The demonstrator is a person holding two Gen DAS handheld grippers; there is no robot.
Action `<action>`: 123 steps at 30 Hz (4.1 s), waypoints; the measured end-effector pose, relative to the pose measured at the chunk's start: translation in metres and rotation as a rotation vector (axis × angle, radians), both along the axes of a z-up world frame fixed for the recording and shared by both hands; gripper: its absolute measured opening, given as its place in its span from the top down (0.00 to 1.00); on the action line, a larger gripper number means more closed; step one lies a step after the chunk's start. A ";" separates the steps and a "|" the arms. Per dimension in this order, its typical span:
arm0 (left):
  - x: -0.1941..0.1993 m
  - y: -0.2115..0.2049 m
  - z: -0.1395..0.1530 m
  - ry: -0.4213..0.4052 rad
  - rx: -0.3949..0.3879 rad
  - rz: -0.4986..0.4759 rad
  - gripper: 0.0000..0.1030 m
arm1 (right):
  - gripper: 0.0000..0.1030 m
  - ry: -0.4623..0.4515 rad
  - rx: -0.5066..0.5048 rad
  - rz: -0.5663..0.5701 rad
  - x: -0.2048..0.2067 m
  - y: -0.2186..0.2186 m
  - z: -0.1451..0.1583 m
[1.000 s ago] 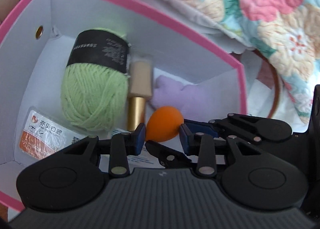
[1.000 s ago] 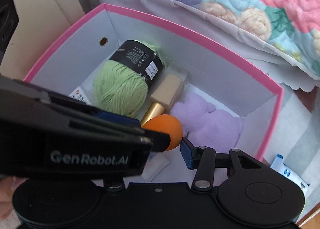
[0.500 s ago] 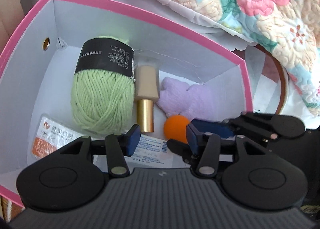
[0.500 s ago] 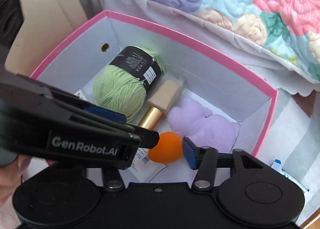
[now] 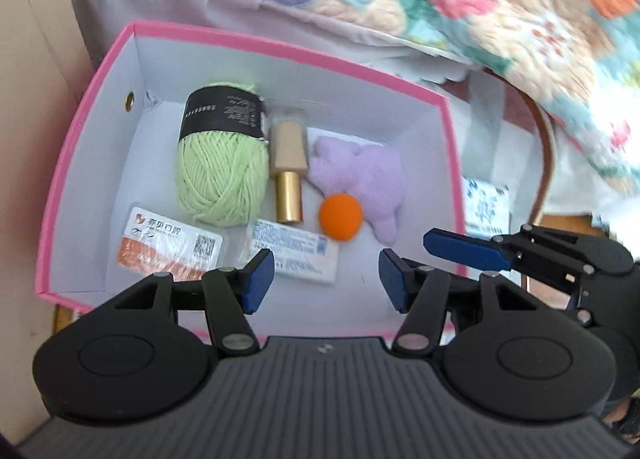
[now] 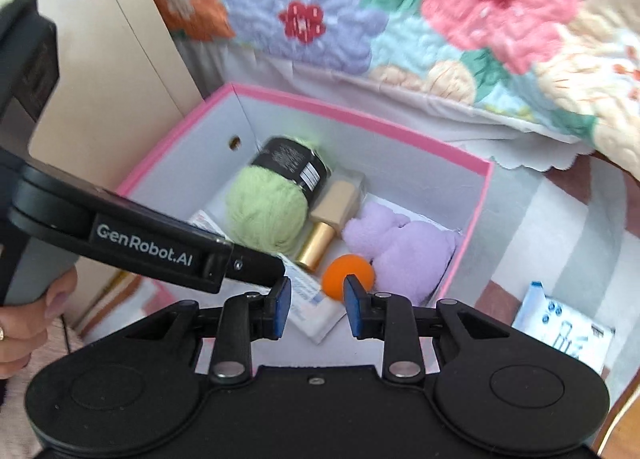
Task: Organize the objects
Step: 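Release the sponge beside the plush and lift the left tool, then move the left tool to the blue-white wet wipes pack, then close the left tool on the wet wipes pack, then carry the wipes pack with the left tool over the pink box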
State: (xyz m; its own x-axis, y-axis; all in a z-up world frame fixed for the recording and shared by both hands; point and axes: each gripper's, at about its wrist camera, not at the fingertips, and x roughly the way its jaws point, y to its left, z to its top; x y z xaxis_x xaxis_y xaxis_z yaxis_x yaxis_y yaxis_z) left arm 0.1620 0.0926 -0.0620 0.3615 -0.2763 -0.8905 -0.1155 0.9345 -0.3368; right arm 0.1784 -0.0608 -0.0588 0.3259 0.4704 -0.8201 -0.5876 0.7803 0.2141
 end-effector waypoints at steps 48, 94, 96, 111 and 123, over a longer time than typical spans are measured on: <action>-0.075 -0.206 0.080 -0.181 0.151 -0.264 0.33 | 0.26 -0.243 0.033 -0.207 -0.131 -0.231 0.066; 0.070 -0.260 -0.107 -0.105 0.129 -0.103 0.58 | 0.67 0.005 0.179 -0.585 0.019 -0.242 -0.131; 0.063 -0.258 -0.106 -0.085 0.103 -0.111 0.64 | 0.67 0.002 0.160 -0.590 0.011 -0.240 -0.130; 0.016 -0.278 -0.109 -0.097 0.101 -0.239 0.59 | 0.65 0.017 0.149 -0.653 -0.071 -0.266 -0.128; -0.002 -0.273 -0.099 -0.088 0.032 -0.227 0.62 | 0.62 0.032 0.128 -0.659 -0.074 -0.261 -0.125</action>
